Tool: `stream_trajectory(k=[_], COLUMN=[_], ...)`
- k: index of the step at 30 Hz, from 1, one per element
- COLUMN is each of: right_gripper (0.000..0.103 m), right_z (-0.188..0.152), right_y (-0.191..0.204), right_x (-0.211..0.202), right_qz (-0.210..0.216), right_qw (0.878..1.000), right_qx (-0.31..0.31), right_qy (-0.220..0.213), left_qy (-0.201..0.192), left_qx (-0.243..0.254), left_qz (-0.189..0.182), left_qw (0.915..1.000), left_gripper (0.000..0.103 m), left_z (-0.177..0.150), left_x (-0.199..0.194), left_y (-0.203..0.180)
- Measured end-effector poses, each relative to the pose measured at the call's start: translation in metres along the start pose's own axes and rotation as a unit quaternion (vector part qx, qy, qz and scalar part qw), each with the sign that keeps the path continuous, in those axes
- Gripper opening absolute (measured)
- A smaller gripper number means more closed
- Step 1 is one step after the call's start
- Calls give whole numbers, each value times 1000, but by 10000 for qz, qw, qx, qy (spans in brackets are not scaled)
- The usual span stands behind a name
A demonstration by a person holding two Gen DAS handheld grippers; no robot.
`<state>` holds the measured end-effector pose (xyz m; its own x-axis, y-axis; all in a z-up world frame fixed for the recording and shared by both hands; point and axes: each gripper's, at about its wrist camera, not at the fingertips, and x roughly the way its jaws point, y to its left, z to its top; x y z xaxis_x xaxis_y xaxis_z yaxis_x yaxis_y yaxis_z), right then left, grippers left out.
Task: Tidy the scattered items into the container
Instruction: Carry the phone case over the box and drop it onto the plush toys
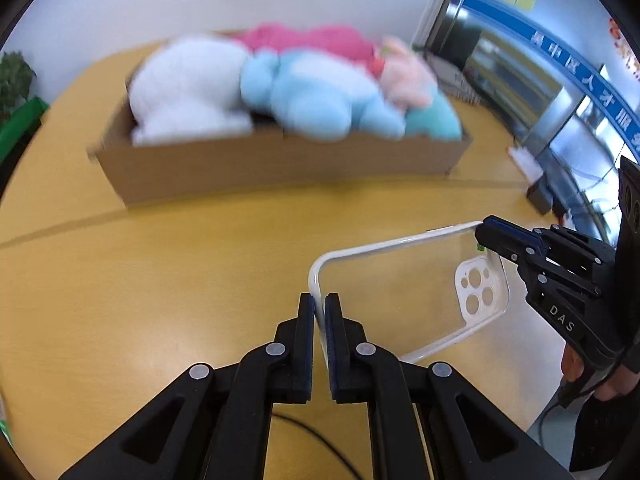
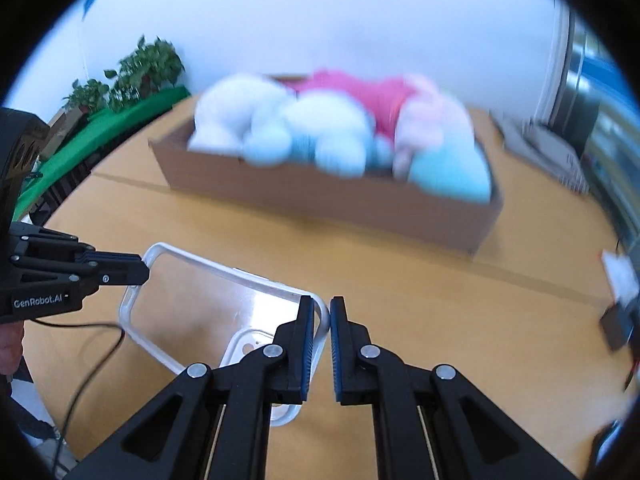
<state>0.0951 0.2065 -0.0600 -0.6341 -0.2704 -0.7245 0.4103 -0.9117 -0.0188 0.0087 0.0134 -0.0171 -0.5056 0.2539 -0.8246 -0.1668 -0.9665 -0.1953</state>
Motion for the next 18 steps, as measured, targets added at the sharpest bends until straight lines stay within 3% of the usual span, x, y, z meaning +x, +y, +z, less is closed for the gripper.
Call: stream_trajectory(k=[5, 11, 14, 18], right_gripper=[8, 8, 8, 8], right_z=[87, 193, 237, 264], right_y=[-7, -24, -41, -64], right_x=[-16, 10, 41, 102], right_qz=[-103, -237, -173, -100], right_qw=[9956, 9877, 9879, 9928], right_qx=[-315, -457, -282, 4], right_qy=[-876, -1474, -1515, -1196], left_qy=[-790, -1350, -1377, -1040], left_qx=[59, 163, 190, 191], left_qz=[184, 371, 418, 621], left_qw=[9967, 9900, 9894, 9925], left_gripper=[4, 5, 5, 5], left_z=[66, 171, 222, 271], left_x=[-32, -35, -13, 48], left_y=[10, 36, 47, 66])
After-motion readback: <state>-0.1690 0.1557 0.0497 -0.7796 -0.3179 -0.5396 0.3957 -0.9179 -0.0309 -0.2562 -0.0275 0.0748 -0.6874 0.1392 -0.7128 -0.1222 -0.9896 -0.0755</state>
